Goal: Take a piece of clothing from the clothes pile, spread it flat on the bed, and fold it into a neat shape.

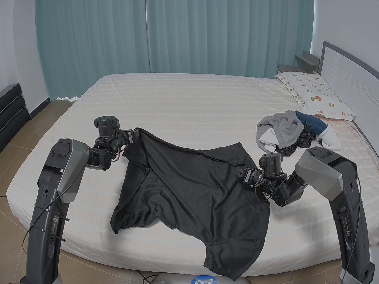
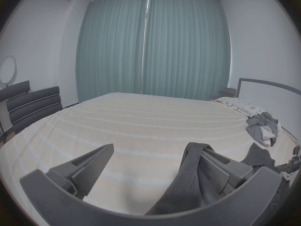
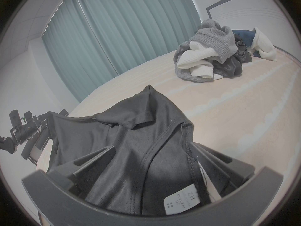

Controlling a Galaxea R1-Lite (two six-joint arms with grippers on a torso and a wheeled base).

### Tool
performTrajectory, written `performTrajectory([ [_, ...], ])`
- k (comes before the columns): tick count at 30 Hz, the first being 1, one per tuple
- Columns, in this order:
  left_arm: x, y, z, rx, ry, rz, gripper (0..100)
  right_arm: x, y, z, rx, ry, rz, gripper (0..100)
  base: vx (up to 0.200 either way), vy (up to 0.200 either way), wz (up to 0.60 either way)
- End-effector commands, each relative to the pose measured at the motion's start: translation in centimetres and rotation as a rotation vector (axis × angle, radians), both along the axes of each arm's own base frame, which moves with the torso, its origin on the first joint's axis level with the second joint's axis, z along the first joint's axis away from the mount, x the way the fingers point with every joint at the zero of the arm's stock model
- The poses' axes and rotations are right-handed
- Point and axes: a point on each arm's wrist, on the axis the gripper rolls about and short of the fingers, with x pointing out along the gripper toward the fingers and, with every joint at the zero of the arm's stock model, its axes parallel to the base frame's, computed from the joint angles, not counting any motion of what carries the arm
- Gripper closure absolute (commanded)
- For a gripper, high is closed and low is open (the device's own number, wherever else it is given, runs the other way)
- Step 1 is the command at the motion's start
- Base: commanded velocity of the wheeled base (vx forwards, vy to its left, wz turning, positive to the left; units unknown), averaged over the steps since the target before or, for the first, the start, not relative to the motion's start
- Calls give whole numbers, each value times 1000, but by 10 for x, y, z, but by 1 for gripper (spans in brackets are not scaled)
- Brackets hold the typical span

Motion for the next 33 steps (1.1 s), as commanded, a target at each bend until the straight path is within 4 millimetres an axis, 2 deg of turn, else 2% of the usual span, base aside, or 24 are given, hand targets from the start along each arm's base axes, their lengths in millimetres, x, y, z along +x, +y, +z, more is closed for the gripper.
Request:
performTrajectory([
  [1,1,2,-23,10,31,20,0,-3,2,-8,-12,18,7,0,0,0,0],
  [7,-1,2,-20,-76,59,59,0,-3,2,-11,-14,26,7,0,0,0,0],
  [12,-23,5,7,-209,173,7,0,-3,2,-11,-15,30,7,0,0,0,0],
  [15,-29,9,12,-252,207,-17,0,-3,2,-11,-15,30,7,0,0,0,0],
  [17,-38,15,10,-279,333,-15,0,-3,2,-11,-14,29,6,0,0,0,0],
  [21,-47,27,13,-316,450,-41,0,-3,2,-11,-14,29,6,0,0,0,0],
  [24,-60,39,25,-438,564,-100,0,-3,1,-11,-13,30,6,0,0,0,0],
  [25,-60,39,25,-438,564,-100,0,-3,1,-11,-13,30,6,0,0,0,0],
  [29,-55,54,40,-696,553,-60,0,-3,2,-11,-14,30,6,0,0,0,0],
  [33,-58,59,33,-729,586,-28,0,-3,1,-11,-12,29,4,0,0,0,0],
])
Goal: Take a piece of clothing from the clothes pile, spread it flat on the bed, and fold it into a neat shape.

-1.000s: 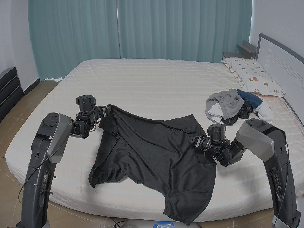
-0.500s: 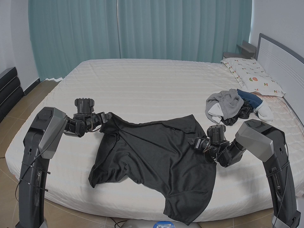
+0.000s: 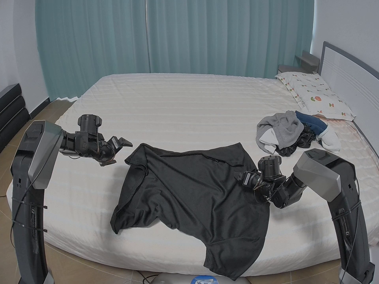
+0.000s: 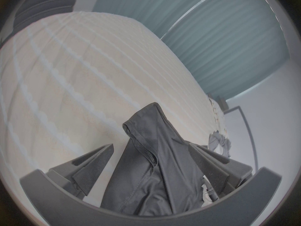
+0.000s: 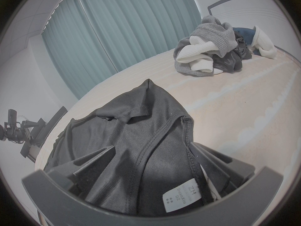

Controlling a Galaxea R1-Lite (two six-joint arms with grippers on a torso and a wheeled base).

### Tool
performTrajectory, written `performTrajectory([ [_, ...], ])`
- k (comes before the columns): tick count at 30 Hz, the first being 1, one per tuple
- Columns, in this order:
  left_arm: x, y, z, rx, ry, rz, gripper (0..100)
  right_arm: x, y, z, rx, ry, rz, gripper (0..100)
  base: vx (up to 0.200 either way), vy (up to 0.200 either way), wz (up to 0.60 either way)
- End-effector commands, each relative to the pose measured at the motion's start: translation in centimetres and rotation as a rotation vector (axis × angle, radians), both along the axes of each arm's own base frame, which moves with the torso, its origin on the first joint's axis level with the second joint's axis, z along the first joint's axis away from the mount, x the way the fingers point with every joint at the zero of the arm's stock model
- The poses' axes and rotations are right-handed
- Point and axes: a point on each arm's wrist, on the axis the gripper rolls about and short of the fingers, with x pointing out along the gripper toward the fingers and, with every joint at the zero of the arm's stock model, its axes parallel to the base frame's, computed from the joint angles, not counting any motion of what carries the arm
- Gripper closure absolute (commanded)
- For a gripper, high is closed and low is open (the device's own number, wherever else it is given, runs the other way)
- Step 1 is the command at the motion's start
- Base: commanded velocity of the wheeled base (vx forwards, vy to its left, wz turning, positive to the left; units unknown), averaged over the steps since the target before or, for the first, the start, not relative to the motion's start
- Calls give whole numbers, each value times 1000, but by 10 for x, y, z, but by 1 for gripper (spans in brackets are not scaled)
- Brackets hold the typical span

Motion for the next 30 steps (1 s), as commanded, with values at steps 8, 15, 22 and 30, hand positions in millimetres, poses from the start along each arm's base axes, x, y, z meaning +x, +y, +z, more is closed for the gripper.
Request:
performTrajectory([
  [8,-17,-5,-12,-51,99,36,0,-2,-5,7,3,-10,-10,0,0,0,0],
  [15,3,-47,-34,-13,61,160,0,-4,-20,26,23,-23,-36,0,0,0,0],
  [22,28,-52,-54,-8,13,257,0,-6,-21,19,43,2,-49,0,0,0,0],
  [30,35,-47,-68,8,0,296,0,-6,-17,10,73,23,-60,0,0,0,0],
])
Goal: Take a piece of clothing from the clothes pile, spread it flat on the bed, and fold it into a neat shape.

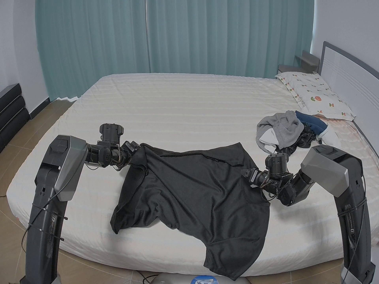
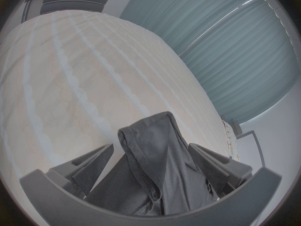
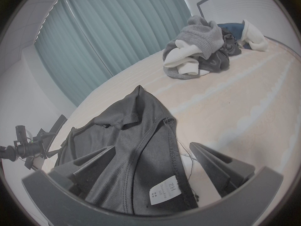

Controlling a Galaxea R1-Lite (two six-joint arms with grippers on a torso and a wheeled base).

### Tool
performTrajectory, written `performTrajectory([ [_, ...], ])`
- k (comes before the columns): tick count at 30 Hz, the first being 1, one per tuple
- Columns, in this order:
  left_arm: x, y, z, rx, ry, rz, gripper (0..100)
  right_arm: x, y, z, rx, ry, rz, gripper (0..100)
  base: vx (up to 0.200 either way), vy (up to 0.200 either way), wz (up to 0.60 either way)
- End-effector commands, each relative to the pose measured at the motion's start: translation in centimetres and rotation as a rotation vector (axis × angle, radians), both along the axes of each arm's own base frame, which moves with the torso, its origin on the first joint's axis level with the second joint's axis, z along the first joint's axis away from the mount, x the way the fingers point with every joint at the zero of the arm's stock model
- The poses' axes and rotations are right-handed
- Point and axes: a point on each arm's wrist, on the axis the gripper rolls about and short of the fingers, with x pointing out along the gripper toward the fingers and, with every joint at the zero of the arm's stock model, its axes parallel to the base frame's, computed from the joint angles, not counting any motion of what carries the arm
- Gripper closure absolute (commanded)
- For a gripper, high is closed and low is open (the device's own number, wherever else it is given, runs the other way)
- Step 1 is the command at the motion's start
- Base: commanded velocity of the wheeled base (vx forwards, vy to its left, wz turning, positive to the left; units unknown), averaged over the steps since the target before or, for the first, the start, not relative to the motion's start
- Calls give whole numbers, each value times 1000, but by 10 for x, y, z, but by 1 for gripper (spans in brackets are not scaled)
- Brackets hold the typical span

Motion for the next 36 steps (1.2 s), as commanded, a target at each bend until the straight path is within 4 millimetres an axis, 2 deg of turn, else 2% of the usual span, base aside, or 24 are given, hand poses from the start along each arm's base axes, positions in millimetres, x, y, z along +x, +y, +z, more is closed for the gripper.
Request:
performTrajectory([
  [1,3,2,-22,1,24,9,0,0,2,-4,9,9,0,0,0,0,0],
  [8,7,-1,-31,-12,-28,9,0,-1,4,-10,9,19,1,0,0,0,0],
  [15,8,1,-32,-15,-43,9,0,-1,4,-10,9,17,2,0,0,0,0],
  [16,8,1,-33,-13,-42,13,100,0,4,-9,10,14,0,0,0,0,0],
  [22,12,14,-25,-30,-84,51,100,0,3,-7,13,12,-3,0,0,0,0],
  [30,14,61,20,-37,-200,142,100,0,2,-6,37,10,-17,0,0,0,0],
  [36,16,75,27,-34,-261,162,100,-1,3,-7,37,13,-15,0,0,0,0],
])
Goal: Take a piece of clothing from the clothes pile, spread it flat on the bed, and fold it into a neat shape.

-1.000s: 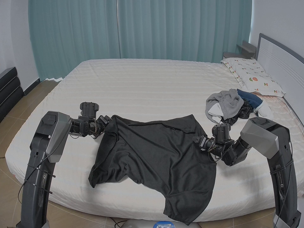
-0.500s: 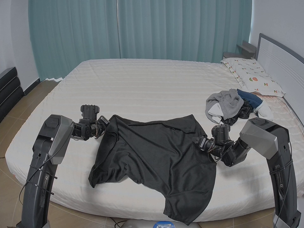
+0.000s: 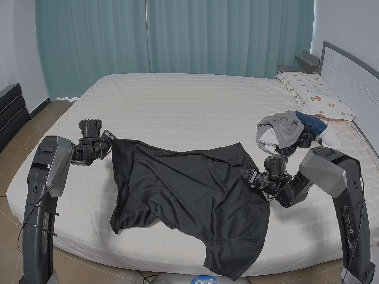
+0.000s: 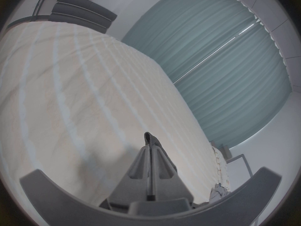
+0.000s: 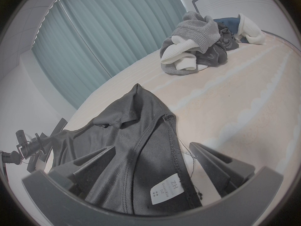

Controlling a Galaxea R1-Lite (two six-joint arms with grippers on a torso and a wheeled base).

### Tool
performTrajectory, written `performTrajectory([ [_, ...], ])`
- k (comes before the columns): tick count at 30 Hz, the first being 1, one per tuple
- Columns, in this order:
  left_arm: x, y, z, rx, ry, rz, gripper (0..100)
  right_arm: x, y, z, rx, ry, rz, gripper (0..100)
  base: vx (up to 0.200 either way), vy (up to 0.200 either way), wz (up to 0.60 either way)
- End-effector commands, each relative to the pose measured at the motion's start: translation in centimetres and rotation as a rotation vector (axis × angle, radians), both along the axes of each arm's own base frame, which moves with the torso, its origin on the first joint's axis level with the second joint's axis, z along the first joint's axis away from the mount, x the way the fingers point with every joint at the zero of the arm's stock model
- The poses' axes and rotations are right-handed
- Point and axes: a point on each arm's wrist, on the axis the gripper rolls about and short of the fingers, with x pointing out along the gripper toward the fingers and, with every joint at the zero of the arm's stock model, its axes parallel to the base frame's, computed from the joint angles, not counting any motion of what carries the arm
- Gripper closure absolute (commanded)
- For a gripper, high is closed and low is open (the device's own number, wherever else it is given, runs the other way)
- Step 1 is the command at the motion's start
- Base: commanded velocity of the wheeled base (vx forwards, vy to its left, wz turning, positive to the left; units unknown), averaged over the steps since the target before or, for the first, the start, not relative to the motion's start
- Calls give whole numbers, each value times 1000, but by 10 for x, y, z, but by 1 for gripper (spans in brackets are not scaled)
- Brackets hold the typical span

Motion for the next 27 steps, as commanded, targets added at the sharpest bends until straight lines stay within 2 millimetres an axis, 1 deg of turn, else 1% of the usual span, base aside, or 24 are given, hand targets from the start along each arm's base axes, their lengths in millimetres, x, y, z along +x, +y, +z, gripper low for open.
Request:
performTrajectory([
  [1,1,10,12,3,-56,15,100,0,1,0,0,1,2,0,0,0,0],
  [4,2,12,12,4,-73,18,100,0,1,0,0,1,2,0,0,0,0],
  [10,4,18,18,5,-153,20,100,0,1,0,1,-1,-1,0,0,0,0],
  [18,3,27,22,9,-174,36,100,0,2,1,1,-4,0,0,0,0,0],
  [19,3,27,22,9,-174,36,0,0,2,1,1,-4,0,0,0,0,0],
  [24,4,25,20,6,-170,25,0,0,1,3,3,-14,-3,0,0,0,0],
  [25,4,24,17,5,-159,23,0,0,0,6,5,-28,-4,0,0,0,0],
  [27,4,24,18,3,-159,22,0,-1,-1,10,7,-34,-4,0,0,0,0],
])
